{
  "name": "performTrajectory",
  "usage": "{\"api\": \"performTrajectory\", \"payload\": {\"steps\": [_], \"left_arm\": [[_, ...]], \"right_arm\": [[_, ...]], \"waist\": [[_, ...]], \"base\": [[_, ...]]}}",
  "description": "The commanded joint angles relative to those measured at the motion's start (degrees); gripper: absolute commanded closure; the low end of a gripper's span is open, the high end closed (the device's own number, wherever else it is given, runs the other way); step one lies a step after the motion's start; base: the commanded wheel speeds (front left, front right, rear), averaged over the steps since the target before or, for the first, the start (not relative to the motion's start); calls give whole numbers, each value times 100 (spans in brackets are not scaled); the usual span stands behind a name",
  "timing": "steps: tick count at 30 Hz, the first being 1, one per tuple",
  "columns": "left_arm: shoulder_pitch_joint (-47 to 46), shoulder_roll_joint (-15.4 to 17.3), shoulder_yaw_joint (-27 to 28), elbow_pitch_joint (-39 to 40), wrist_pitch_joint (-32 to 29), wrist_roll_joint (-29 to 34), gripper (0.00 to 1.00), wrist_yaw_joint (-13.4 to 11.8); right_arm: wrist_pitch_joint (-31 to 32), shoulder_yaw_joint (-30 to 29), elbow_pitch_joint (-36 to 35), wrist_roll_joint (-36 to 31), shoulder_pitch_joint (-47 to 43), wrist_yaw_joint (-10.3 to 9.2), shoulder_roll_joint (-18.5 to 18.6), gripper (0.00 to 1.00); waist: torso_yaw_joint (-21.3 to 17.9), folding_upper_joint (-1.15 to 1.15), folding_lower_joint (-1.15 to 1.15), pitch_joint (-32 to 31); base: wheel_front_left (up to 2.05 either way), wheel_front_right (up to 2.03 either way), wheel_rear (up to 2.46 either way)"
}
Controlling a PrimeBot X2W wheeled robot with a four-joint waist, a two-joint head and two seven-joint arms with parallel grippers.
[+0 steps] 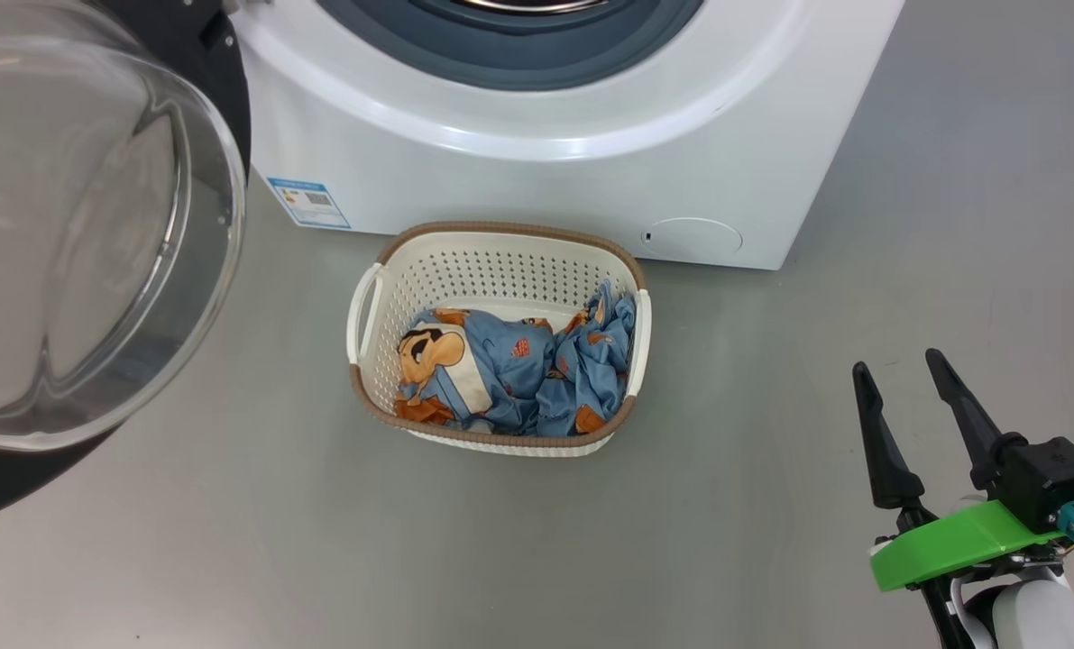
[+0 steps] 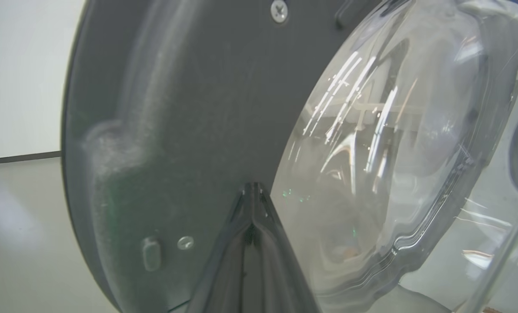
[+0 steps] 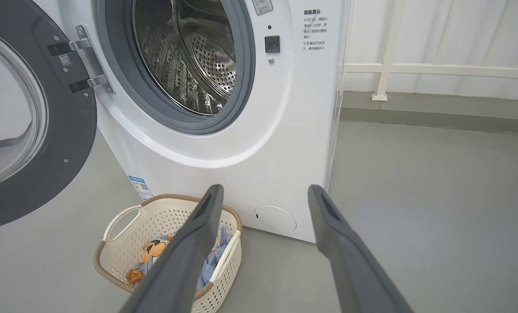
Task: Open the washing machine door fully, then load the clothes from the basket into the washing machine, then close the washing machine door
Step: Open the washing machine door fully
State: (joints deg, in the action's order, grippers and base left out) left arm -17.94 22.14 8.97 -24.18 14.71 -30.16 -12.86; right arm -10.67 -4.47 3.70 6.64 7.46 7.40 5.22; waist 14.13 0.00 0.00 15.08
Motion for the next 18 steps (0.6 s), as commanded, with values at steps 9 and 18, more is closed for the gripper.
{"api": "performTrajectory", "payload": {"steps": [9,18], "left_arm": [[222,-180,547,436,29,541,100,151],[1240,-787,507,1380,29,936,100,275]], "right_arm": [[-48,173,-71,-35,40,9,4,0],[-100,194,29,1,-202,9,-54,0]], "waist": [[-25,0,0,-180],[-126,0,0,-607]], "base": [[0,0,0],[0,0,0]]}}
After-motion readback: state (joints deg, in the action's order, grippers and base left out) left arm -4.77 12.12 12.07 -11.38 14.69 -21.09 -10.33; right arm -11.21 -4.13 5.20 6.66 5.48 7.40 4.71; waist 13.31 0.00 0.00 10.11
